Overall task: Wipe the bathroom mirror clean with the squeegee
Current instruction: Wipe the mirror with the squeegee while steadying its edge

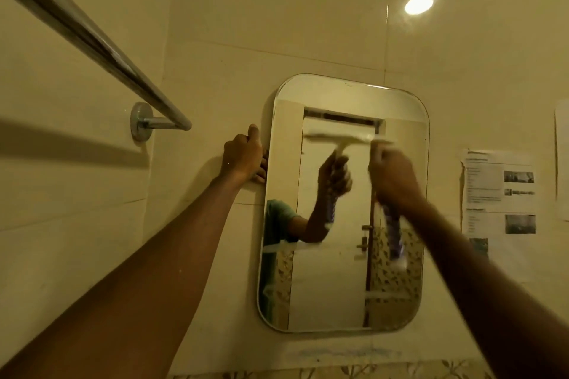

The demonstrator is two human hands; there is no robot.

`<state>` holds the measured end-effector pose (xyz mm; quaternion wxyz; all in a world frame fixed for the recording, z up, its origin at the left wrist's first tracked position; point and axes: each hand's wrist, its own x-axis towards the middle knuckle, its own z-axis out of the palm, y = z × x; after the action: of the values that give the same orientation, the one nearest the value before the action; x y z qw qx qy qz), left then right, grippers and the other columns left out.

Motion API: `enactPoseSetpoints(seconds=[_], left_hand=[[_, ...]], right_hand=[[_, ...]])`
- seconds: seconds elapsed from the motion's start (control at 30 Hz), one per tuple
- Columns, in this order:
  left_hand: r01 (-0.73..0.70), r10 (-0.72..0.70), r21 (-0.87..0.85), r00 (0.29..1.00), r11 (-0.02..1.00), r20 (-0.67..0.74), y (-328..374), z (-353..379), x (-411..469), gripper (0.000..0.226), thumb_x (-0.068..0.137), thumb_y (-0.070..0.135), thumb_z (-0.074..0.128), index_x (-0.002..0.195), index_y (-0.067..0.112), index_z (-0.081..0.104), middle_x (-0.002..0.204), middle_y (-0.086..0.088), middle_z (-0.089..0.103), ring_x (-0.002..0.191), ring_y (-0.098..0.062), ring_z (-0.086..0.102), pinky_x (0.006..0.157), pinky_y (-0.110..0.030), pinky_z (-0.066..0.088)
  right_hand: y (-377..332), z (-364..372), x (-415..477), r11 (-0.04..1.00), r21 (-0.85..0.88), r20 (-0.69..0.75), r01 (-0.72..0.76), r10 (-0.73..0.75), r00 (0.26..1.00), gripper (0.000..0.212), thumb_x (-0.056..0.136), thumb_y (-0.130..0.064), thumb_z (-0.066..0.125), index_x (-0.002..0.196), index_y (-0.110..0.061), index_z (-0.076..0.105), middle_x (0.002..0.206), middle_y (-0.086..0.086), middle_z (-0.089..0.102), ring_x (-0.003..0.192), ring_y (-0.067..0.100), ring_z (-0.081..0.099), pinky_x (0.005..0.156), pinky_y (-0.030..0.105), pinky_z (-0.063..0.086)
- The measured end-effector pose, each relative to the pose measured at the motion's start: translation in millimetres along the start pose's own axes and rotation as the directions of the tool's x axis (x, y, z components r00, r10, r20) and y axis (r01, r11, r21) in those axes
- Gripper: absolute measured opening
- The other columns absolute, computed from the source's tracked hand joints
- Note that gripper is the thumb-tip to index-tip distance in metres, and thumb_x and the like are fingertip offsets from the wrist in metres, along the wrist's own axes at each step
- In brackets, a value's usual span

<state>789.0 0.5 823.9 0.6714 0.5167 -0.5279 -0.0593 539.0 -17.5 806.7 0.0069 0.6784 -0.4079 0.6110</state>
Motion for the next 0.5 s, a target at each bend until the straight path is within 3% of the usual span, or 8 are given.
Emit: enactPoseSetpoints(seconds=[0.1,0.17,0.27,0.33,0.4,0.5], left_hand=[[-0.014,0.014,-0.008,1.000,1.000,-0.001,-1.8,0.8,2.2,0.062,0.099,0.046,0.025,0.080,0.001,0.063,0.070,-0.012,0.068,0.038,-0.018,0.062,0.033,-0.023,0.047],[-0.019,0.019,-0.018,1.000,1.000,-0.003,-2.3,0.5,2.8,0.060,0.099,0.047,0.026,0.080,0.003,0.062,0.071,-0.013,0.069,0.040,-0.020,0.063,0.036,-0.025,0.051],[-0.032,0.032,-0.031,0.999,0.999,-0.006,-3.7,0.7,2.7,0.062,0.097,0.050,0.026,0.086,0.001,0.063,0.078,-0.016,0.070,0.056,-0.028,0.068,0.055,-0.038,0.060],[-0.048,0.048,-0.028,0.999,0.998,-0.021,-3.6,1.5,1.6,0.065,0.097,0.051,0.026,0.089,-0.001,0.064,0.081,-0.017,0.070,0.064,-0.032,0.068,0.063,-0.045,0.061],[-0.063,0.063,-0.017,0.997,0.998,-0.033,-2.6,2.3,0.0,0.066,0.097,0.051,0.025,0.090,-0.001,0.064,0.082,-0.017,0.070,0.066,-0.033,0.068,0.068,-0.047,0.060],[-0.101,0.100,-0.008,0.992,0.995,-0.074,-3.7,4.2,-1.3,0.063,0.098,0.050,0.025,0.083,0.002,0.063,0.077,-0.016,0.069,0.063,-0.032,0.068,0.065,-0.044,0.060]], right_hand=[[-21.7,-28.1,67.5,0.999,-0.051,-0.063,-0.001,-0.003,0.998,0.048,0.104,-0.041,0.029,0.080,-0.011,0.057,0.061,0.004,0.054,0.041,0.011,0.053,0.038,0.025,0.044],[-19.3,-27.7,74.1,0.998,-0.067,-0.063,0.001,-0.005,0.998,0.045,0.104,-0.039,0.028,0.085,-0.009,0.056,0.062,0.004,0.054,0.041,0.011,0.052,0.037,0.023,0.043],[10.1,-5.5,20.5,0.998,-0.068,-0.060,0.008,-0.013,0.998,0.045,0.105,-0.033,0.028,0.075,-0.012,0.054,0.054,0.001,0.050,0.031,0.002,0.045,0.031,0.013,0.035],[38.1,9.8,-32.6,0.998,-0.065,-0.026,-0.011,0.010,1.000,0.050,0.105,-0.036,0.026,0.070,-0.013,0.054,0.053,0.002,0.052,0.035,0.003,0.047,0.034,0.017,0.039],[48.9,13.6,-63.7,0.994,-0.099,0.040,-0.045,0.050,0.998,0.052,0.104,-0.039,0.026,0.071,-0.013,0.055,0.056,0.005,0.056,0.041,0.009,0.053,0.038,0.021,0.043],[32.6,0.6,-38.8,0.992,-0.084,0.059,-0.091,0.096,0.994,0.047,0.104,-0.036,0.031,0.071,-0.012,0.054,0.055,0.002,0.051,0.030,0.002,0.046,0.031,0.013,0.036]])
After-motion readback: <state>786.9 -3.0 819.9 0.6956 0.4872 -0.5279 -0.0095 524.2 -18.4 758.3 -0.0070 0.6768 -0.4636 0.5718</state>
